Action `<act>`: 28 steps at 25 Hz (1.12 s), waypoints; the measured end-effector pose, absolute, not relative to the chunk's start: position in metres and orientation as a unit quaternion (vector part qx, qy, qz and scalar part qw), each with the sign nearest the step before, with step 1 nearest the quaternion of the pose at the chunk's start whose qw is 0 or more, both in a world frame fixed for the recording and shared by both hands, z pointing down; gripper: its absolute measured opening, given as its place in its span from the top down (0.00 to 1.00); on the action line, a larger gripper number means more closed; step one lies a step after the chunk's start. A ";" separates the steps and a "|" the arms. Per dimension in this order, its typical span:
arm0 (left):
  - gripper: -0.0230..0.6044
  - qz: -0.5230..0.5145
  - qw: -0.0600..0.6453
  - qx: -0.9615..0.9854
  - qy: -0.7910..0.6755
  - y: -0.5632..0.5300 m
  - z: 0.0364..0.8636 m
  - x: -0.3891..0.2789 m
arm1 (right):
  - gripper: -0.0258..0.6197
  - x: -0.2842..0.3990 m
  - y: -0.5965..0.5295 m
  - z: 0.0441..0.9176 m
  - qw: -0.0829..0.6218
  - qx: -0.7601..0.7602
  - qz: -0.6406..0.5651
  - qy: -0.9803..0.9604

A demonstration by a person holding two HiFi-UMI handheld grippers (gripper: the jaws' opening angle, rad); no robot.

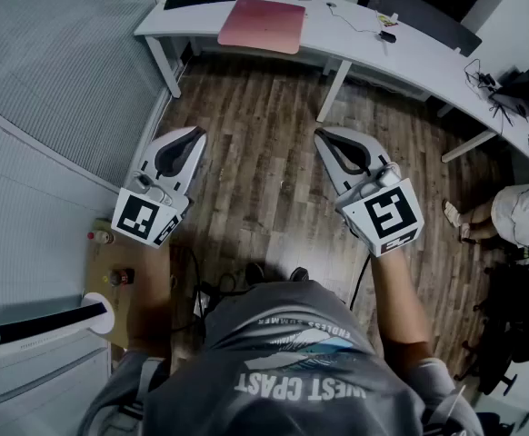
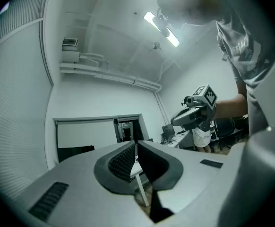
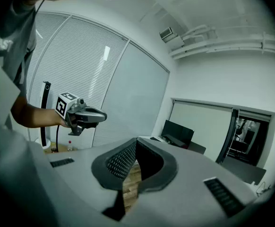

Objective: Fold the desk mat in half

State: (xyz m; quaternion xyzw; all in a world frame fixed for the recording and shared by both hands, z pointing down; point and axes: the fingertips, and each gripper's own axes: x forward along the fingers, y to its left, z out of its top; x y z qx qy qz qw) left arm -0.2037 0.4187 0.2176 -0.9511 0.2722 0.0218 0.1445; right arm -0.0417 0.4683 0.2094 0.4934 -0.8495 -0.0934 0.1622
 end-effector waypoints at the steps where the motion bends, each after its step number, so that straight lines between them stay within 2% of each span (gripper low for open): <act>1: 0.91 0.022 0.144 -0.951 0.273 0.418 0.217 -0.204 | 0.92 -0.040 0.468 0.209 0.162 0.497 -0.088 -0.848; 28: 0.91 0.023 0.110 -0.958 0.264 0.370 0.243 -0.187 | 0.91 -0.020 0.415 0.231 0.172 0.494 -0.065 -0.850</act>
